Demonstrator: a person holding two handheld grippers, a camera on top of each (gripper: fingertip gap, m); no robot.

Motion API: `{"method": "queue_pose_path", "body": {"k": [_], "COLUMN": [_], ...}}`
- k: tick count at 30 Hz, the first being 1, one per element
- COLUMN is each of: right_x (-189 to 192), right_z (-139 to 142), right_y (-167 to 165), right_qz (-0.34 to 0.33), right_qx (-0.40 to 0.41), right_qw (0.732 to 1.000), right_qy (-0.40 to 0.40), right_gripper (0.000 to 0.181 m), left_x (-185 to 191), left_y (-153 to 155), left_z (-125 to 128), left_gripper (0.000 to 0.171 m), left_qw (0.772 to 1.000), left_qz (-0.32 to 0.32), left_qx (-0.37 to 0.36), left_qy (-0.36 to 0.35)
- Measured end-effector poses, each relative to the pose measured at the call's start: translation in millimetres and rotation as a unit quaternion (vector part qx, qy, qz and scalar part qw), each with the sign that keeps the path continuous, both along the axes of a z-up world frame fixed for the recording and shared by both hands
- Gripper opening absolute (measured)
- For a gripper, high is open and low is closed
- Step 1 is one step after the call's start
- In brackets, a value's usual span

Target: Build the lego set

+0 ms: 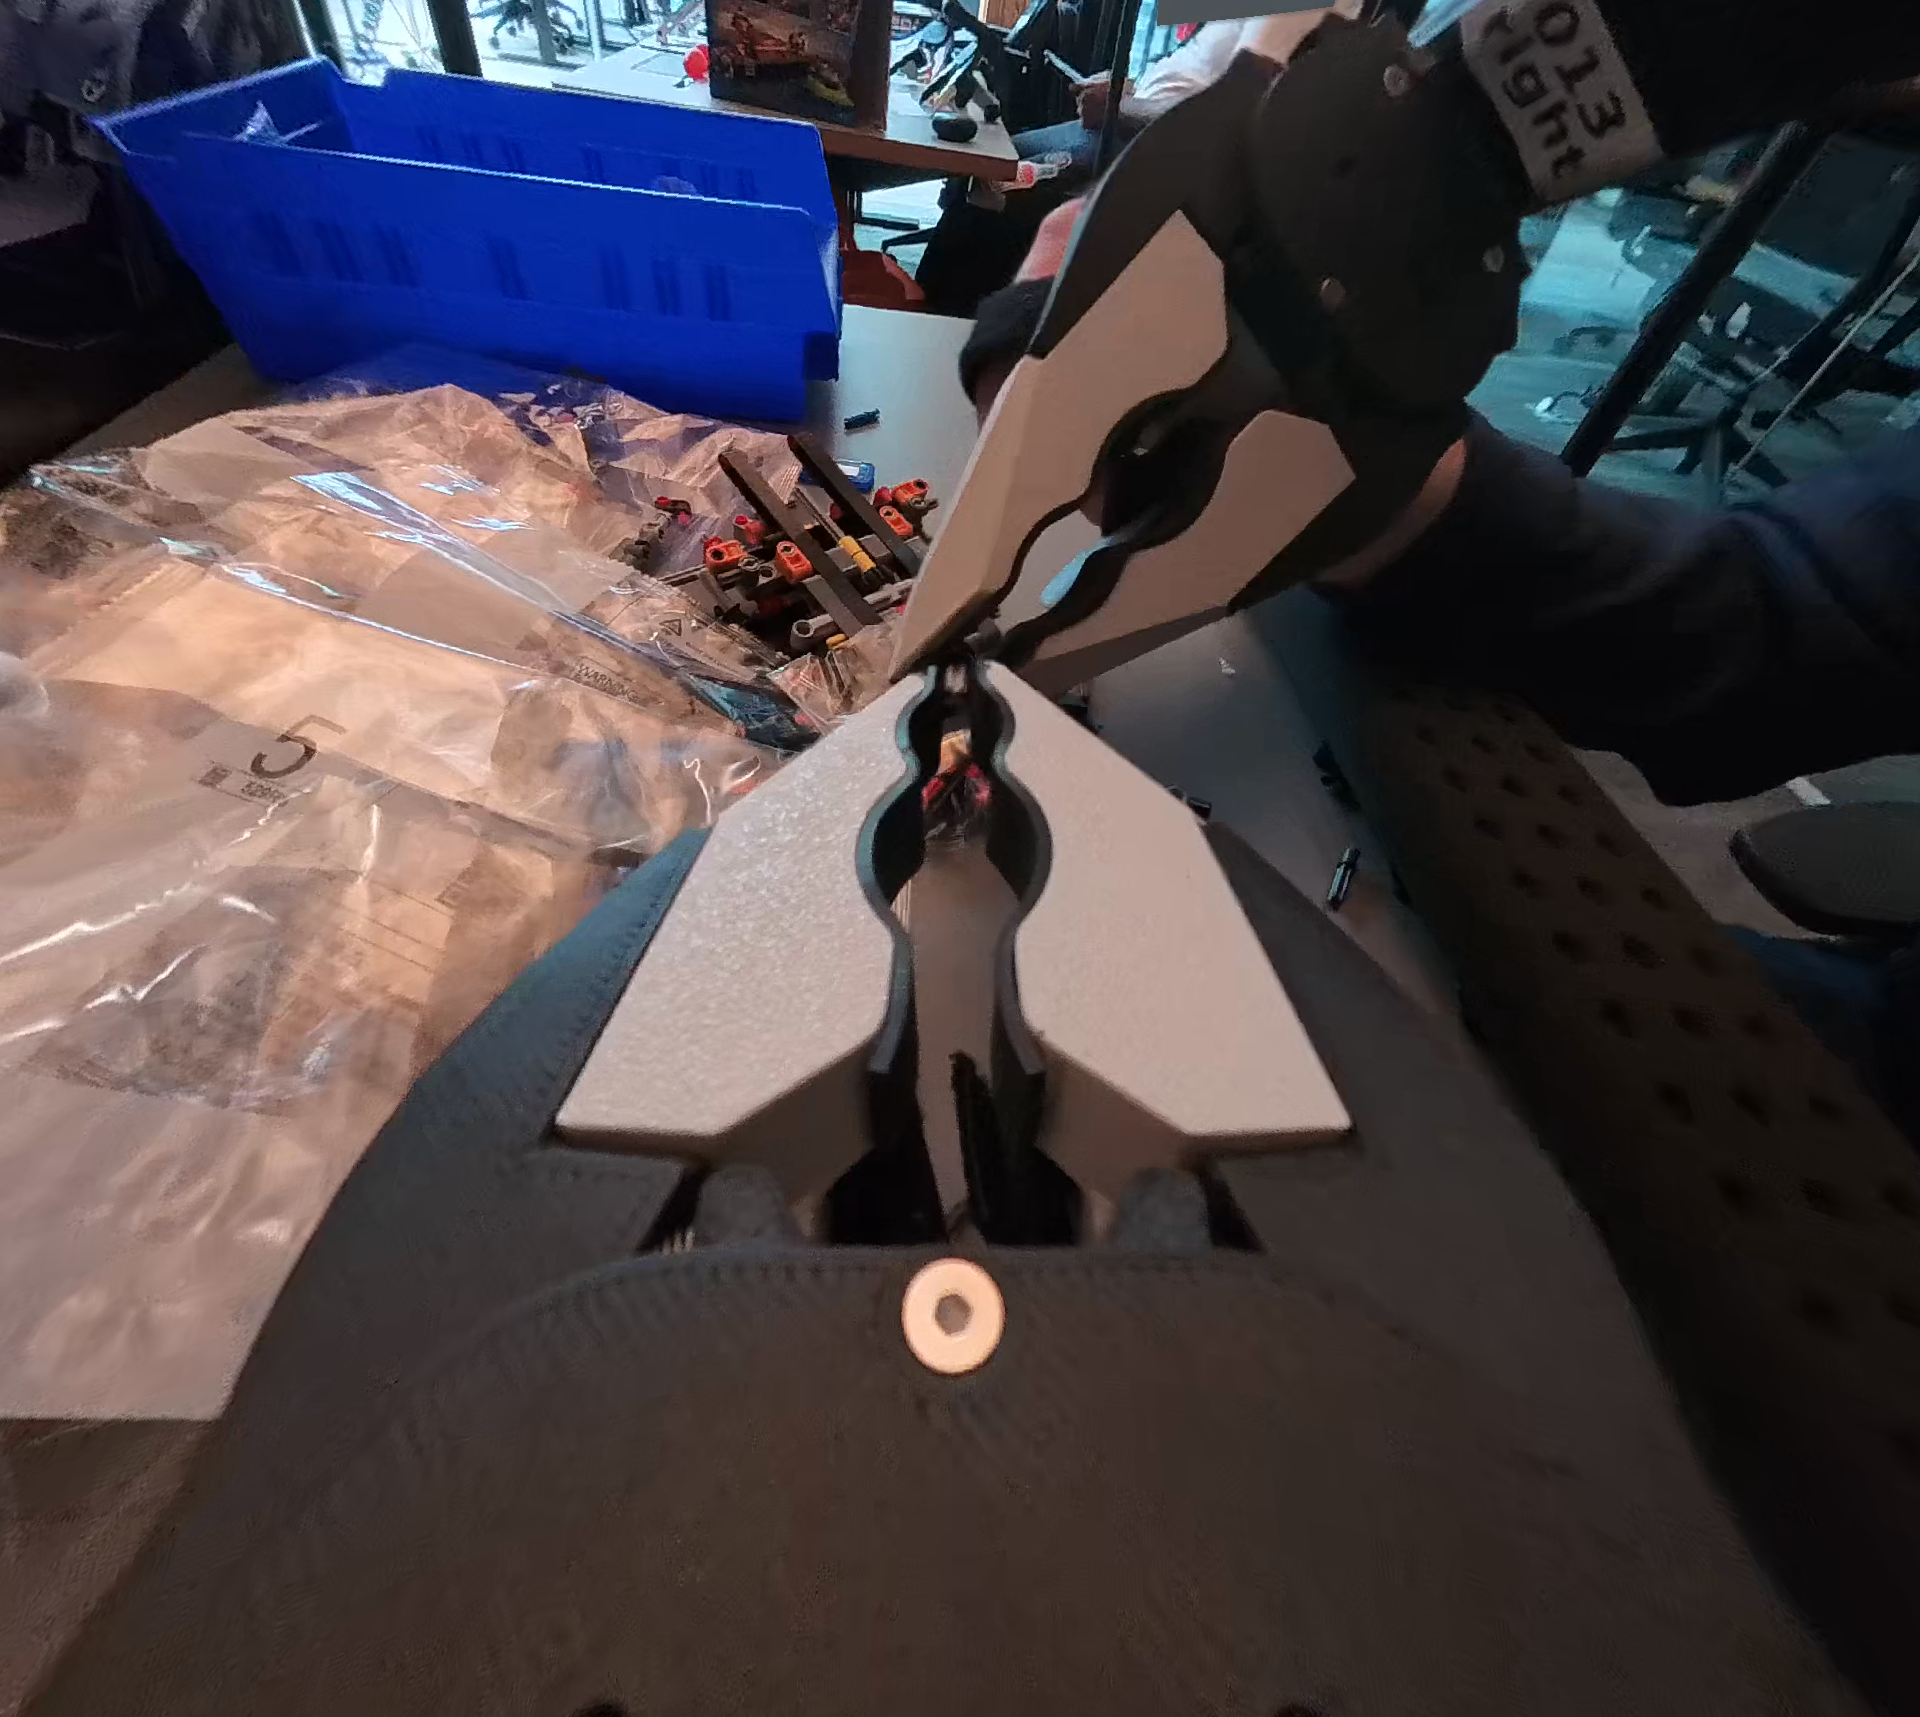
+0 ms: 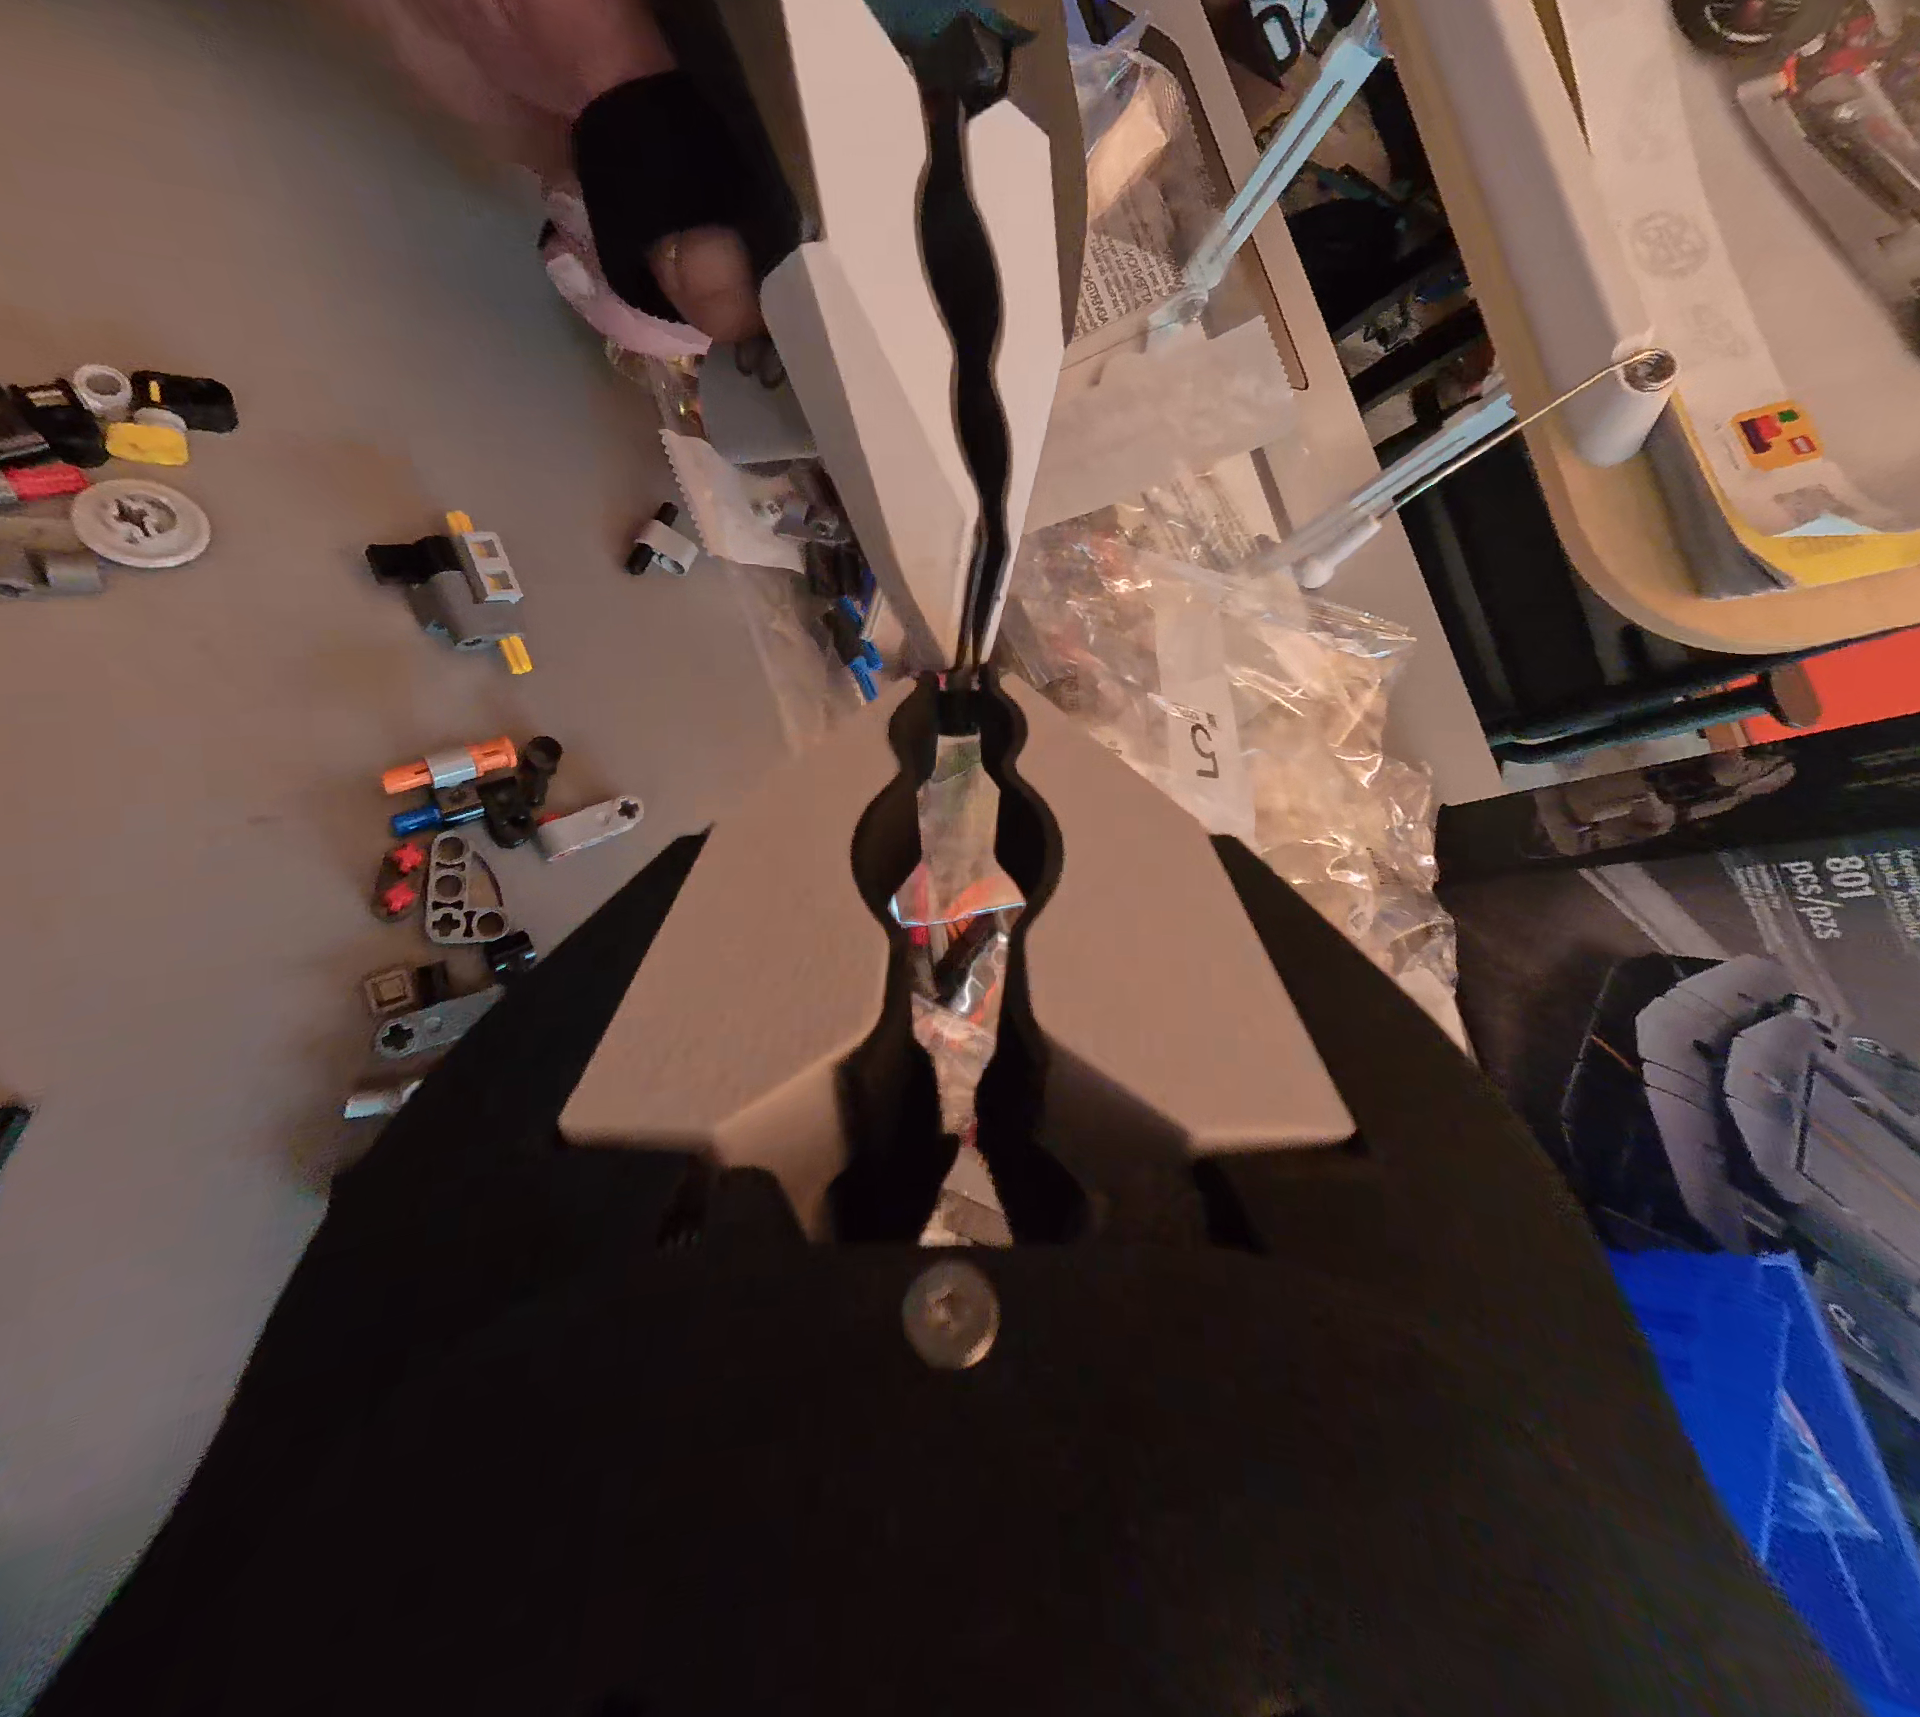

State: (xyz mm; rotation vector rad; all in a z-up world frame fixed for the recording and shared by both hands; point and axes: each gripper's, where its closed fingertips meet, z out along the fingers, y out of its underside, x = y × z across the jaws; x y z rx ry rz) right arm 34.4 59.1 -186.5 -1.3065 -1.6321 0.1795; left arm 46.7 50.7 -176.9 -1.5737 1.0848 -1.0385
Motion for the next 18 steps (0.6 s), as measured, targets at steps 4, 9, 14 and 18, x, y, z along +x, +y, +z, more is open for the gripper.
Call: {"method": "queue_pose_path", "body": {"k": [4,9,14,18], "right_x": [-0.6,-1.0,-0.9,10.8], "right_z": [0.7,-1.5,0.6,0.3], "right_y": [-0.3,0.6,1.1,17.7], "right_qz": [0.000,-0.004,-0.003,-0.045], "right_qx": [0.006,0.000,-0.013,-0.033], "right_qw": [1.000,1.000,1.000,0.998], "right_qy": [0.000,-0.004,0.009,0.018], "right_gripper": [0.005,0.005,0.005,0.004], "left_x": [-0.6,-1.4,-1.5,-3.6], "left_y": [-0.6,0.3,0.9,10.3], "left_z": [0.4,-1.9,-0.1,-8.6], "left_gripper": [0.002,0.002,0.002,0.005], "left_qw": [1.000,1.000,1.000,0.999], "left_qz": [-0.003,0.000,0.002,0.031], "left_qx": [-0.008,0.000,0.004,0.008], "left_qy": [-0.002,0.010,0.009,0.034]}}
